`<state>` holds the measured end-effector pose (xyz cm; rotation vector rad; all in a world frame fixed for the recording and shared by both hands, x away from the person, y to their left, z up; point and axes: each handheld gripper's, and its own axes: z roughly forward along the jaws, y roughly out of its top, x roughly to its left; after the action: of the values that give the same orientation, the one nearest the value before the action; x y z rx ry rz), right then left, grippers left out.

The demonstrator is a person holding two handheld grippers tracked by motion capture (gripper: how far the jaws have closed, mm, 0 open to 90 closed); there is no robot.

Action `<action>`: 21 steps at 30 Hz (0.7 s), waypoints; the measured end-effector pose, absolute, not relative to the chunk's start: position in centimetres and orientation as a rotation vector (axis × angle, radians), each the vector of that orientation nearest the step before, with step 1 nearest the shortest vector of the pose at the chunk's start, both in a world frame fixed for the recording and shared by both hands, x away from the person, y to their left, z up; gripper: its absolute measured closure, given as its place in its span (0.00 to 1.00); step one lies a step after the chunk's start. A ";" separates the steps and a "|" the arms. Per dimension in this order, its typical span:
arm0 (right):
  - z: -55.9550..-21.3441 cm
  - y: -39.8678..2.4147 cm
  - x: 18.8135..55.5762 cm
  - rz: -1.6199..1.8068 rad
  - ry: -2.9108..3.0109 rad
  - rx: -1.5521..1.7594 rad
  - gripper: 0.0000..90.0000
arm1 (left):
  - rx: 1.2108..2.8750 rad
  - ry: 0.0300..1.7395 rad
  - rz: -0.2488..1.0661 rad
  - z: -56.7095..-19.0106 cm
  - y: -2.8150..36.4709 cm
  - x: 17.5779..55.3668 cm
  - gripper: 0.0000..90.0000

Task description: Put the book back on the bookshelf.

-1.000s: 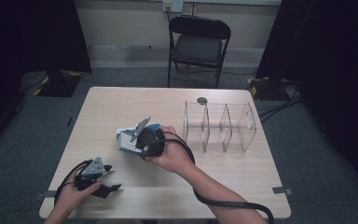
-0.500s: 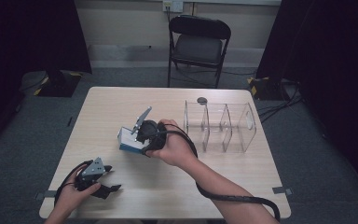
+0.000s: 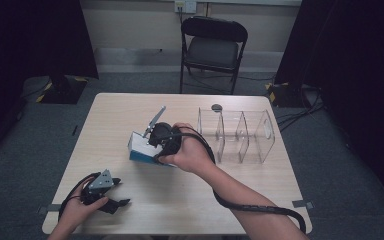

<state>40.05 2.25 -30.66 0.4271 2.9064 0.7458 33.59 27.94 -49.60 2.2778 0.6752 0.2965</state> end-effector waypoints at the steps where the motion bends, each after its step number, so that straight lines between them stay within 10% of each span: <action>1: -30.6 2.2 40.1 0.748 2.907 0.421 0.69 | 2.279 0.673 0.303 -49.6 28.0 33.6 0.18; 21: -28.6 0.9 39.8 0.726 2.949 0.468 0.68 | 2.250 0.675 0.275 -49.9 28.1 33.7 0.16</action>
<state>39.79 0.88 -28.63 0.4683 2.9493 0.7261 33.68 28.07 -49.93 2.2502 0.6753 0.2750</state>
